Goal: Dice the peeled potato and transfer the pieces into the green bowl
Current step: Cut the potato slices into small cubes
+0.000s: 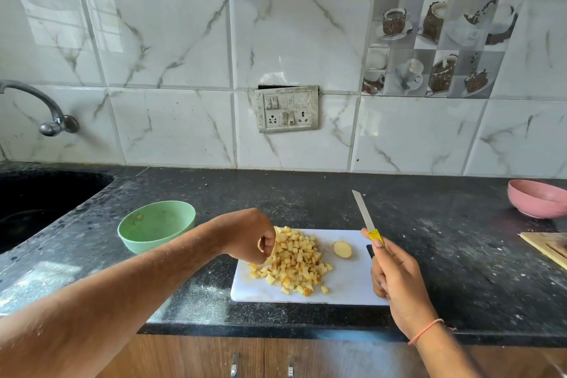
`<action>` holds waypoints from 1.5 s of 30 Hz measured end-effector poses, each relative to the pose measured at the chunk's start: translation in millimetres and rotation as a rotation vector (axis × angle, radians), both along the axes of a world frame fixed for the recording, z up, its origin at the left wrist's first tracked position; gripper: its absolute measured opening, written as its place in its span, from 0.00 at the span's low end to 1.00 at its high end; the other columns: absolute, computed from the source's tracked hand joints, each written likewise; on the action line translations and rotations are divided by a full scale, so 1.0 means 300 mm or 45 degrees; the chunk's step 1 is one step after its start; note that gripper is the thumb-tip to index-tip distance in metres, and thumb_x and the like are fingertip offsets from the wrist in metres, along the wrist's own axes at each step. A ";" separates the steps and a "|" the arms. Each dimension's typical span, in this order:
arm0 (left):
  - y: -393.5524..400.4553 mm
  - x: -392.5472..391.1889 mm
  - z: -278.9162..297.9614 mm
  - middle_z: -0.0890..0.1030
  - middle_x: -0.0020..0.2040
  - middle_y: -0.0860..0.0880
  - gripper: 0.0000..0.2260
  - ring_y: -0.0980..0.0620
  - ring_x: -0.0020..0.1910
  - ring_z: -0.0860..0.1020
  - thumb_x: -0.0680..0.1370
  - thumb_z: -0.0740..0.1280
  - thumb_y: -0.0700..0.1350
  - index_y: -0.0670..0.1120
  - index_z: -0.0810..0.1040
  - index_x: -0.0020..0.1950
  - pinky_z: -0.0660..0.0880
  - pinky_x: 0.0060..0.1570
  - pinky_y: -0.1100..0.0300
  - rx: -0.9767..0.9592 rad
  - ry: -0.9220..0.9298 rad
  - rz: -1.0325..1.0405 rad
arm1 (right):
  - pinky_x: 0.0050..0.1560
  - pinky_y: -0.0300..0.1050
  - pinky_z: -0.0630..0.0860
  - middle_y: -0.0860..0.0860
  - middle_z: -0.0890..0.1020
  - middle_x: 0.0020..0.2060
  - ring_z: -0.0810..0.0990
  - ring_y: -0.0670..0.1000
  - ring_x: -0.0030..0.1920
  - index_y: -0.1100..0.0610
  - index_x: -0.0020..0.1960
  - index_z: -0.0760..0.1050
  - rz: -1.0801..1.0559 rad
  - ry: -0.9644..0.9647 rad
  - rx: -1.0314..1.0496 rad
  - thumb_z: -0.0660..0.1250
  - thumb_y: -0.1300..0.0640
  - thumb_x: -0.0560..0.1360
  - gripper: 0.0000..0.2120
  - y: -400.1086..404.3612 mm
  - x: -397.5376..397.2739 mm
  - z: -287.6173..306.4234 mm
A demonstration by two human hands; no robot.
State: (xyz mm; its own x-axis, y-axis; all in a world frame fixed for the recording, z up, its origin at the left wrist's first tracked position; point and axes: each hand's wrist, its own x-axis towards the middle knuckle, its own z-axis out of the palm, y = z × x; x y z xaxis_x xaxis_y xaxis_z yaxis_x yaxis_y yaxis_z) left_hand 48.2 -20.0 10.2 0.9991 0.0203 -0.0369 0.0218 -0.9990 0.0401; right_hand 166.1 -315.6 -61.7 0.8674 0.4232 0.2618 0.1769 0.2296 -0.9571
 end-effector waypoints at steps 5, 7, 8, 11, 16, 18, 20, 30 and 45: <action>0.018 -0.003 -0.003 0.83 0.49 0.62 0.12 0.60 0.46 0.81 0.74 0.78 0.51 0.59 0.87 0.57 0.81 0.50 0.58 -0.011 0.094 -0.031 | 0.33 0.48 0.49 0.59 0.54 0.33 0.51 0.55 0.32 0.47 0.63 0.83 -0.002 0.003 -0.001 0.65 0.47 0.82 0.13 0.001 0.001 0.001; 0.015 -0.003 -0.007 0.83 0.49 0.61 0.13 0.60 0.46 0.80 0.75 0.77 0.52 0.59 0.86 0.59 0.80 0.50 0.59 0.028 0.076 -0.054 | 0.32 0.47 0.50 0.59 0.54 0.33 0.52 0.55 0.32 0.46 0.63 0.83 0.001 0.000 -0.002 0.65 0.47 0.82 0.13 -0.001 0.003 -0.001; 0.011 -0.003 -0.008 0.83 0.50 0.60 0.12 0.60 0.47 0.80 0.75 0.76 0.52 0.58 0.86 0.59 0.80 0.49 0.60 0.060 0.060 -0.070 | 0.32 0.47 0.50 0.59 0.54 0.33 0.52 0.55 0.32 0.46 0.63 0.83 0.001 -0.002 -0.003 0.65 0.47 0.82 0.13 -0.002 0.004 -0.001; 0.002 -0.003 -0.010 0.83 0.49 0.60 0.10 0.60 0.47 0.79 0.76 0.74 0.53 0.57 0.87 0.57 0.78 0.47 0.63 0.131 0.016 -0.120 | 0.32 0.47 0.50 0.58 0.55 0.32 0.52 0.54 0.31 0.46 0.64 0.83 -0.005 0.001 -0.002 0.65 0.47 0.82 0.14 -0.001 0.007 -0.008; 0.004 -0.009 -0.026 0.80 0.49 0.60 0.09 0.60 0.46 0.78 0.76 0.71 0.54 0.56 0.85 0.55 0.74 0.40 0.64 0.169 -0.059 -0.187 | 0.32 0.49 0.50 0.57 0.56 0.32 0.53 0.52 0.30 0.46 0.64 0.83 -0.005 -0.001 0.010 0.65 0.46 0.81 0.15 -0.002 0.008 -0.009; 0.010 -0.008 -0.027 0.80 0.47 0.60 0.08 0.61 0.43 0.77 0.75 0.71 0.54 0.56 0.83 0.53 0.71 0.37 0.65 0.108 -0.124 -0.172 | 0.32 0.48 0.50 0.57 0.56 0.31 0.53 0.52 0.30 0.46 0.64 0.83 -0.004 -0.004 0.006 0.65 0.46 0.81 0.15 -0.003 0.008 -0.009; 0.020 0.000 -0.025 0.80 0.44 0.61 0.07 0.63 0.39 0.76 0.75 0.71 0.53 0.56 0.82 0.52 0.70 0.35 0.67 0.022 -0.186 -0.120 | 0.32 0.48 0.50 0.57 0.56 0.31 0.53 0.52 0.30 0.46 0.64 0.83 -0.005 -0.005 0.000 0.65 0.46 0.81 0.14 -0.002 0.007 -0.008; 0.037 0.036 -0.021 0.86 0.50 0.60 0.10 0.64 0.45 0.81 0.79 0.69 0.49 0.55 0.85 0.58 0.79 0.46 0.65 -0.124 -0.289 0.000 | 0.33 0.48 0.49 0.56 0.56 0.31 0.52 0.53 0.31 0.47 0.62 0.84 -0.012 0.021 0.020 0.65 0.48 0.83 0.13 0.006 0.007 -0.009; 0.042 0.074 -0.030 0.86 0.44 0.60 0.08 0.64 0.41 0.82 0.75 0.74 0.50 0.55 0.88 0.54 0.83 0.44 0.63 -0.130 -0.282 0.194 | 0.32 0.49 0.50 0.56 0.57 0.30 0.53 0.51 0.30 0.45 0.63 0.83 -0.014 0.018 0.018 0.65 0.46 0.81 0.14 -0.004 0.004 -0.003</action>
State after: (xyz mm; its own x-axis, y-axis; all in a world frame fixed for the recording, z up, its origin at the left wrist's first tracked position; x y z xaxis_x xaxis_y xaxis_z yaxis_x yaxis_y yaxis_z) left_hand 70.6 -7.4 1.1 0.9686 0.1786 0.1727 0.1512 -0.9753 0.1609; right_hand 167.3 -316.7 -62.7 0.8757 0.4097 0.2555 0.1660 0.2415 -0.9561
